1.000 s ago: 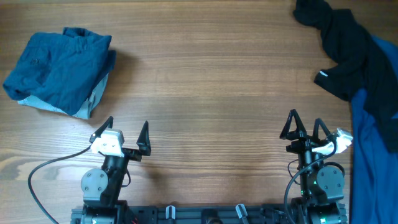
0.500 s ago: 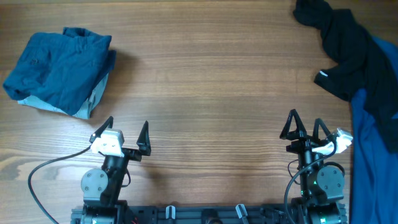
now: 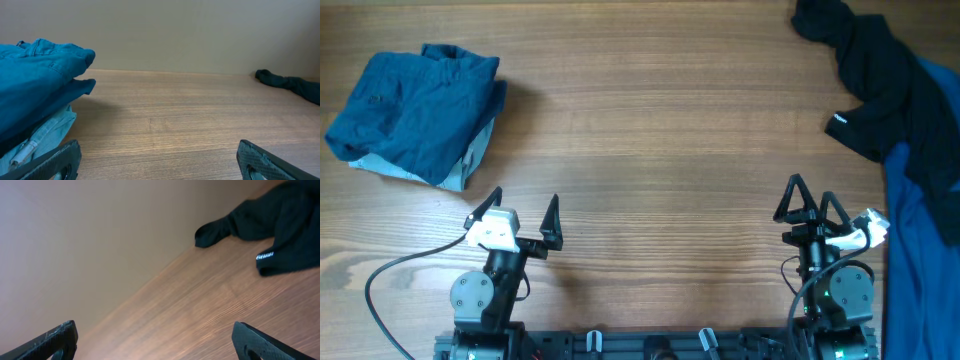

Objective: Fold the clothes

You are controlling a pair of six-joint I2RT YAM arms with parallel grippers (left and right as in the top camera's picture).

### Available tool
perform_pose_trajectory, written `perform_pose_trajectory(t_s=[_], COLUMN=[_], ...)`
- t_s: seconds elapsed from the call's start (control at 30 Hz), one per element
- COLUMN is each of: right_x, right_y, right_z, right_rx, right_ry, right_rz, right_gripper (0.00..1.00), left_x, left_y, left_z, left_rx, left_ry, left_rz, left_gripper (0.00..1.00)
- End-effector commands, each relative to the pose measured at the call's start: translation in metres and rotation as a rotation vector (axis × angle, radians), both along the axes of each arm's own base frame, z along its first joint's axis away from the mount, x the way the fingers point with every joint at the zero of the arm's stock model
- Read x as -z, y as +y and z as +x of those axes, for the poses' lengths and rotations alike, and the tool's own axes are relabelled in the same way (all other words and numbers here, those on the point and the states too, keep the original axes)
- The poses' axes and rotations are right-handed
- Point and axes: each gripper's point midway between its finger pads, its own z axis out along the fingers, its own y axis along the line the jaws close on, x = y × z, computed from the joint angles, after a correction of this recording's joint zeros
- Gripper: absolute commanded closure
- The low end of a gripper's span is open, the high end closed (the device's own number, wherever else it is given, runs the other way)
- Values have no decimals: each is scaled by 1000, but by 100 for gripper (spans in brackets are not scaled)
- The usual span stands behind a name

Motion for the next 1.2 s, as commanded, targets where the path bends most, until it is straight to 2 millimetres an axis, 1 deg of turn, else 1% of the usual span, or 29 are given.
perform_pose_trajectory(t_s=[0.0, 0.03, 0.1, 0.17, 0.2, 0.23, 0.3, 0.37, 0.43, 0.5, 0.53, 0.6, 0.63, 0.7, 0.73, 0.77, 0.83, 0.9, 1.0, 1.03, 1.07, 1.1, 1.17], right_x=[0, 0, -5, -21, -29, -34, -44, -55, -65, -73, -76, -74, -72, -60, -56, -50, -43, -33, -12, -3, 7, 16, 28], right_y=[7, 13, 32, 59, 71, 76, 77, 83, 91, 100, 104, 106, 105, 87, 80, 66, 49, 38, 29, 22, 9, -8, -42], right_z=[0, 0, -1, -7, -12, -15, -16, -15, -10, -2, 6, 24, 30, 54, 61, 73, 89, 106, 132, 141, 151, 161, 174], right_rx=[-36, -71, -185, -350, -421, -447, -459, -500, -553, -619, -650, -683, -685, -603, -568, -502, -433, -385, -355, -333, -302, -259, -167], right_ry=[-15, -11, -27, -113, -156, -168, -157, -140, -94, -17, 49, 199, 252, 470, 539, 662, 835, 961, 1030, 1041, 1052, 1058, 1061], right_rz=[154, 144, 41, -212, -312, -345, -345, -381, -401, -382, -366, -360, -368, -369, -378, -401, -438, -473, -478, -472, -456, -426, -354], right_gripper=[0, 0, 0, 0, 0, 0, 1, 0, 0, 0, 0, 0, 0, 0, 0, 0, 0, 0, 0, 0, 0, 0, 1], left_x=[0, -1, -4, -10, -16, -23, -46, -63, -73, -76, -77, -80, -81, -91, -94, -100, -108, -112, -110, -109, -107, -104, -104], left_y=[-9, -15, -22, -23, -23, -22, -22, -21, -21, -19, -17, -13, -12, -13, -13, -14, -14, -15, -16, -16, -16, -21, -29], left_z=[-2, -3, -5, -6, -7, -8, -11, -13, -10, -4, 0, 9, 13, 25, 29, 34, 44, 53, 64, 65, 67, 68, 66], left_rx=[52, 84, 130, 133, 134, 133, 134, 128, 124, 106, 92, 64, 57, 56, 55, 53, 50, 48, 48, 47, 47, 71, 113], left_ry=[-8, -12, -21, -30, -42, -52, -92, -89, -35, 72, 144, 278, 315, 424, 462, 526, 633, 735, 840, 865, 884, 898, 908], left_rz=[-9, -11, -14, -14, -22, -30, -37, -39, -39, -37, -35, -27, -25, -22, -21, -18, -14, -11, -8, -6, -7, -20, -44], left_gripper=[0, 0, 0, 0, 0, 0, 0, 0, 0, 0, 0, 0, 0, 0, 0, 0, 0, 0, 0, 0, 0, 0, 0])
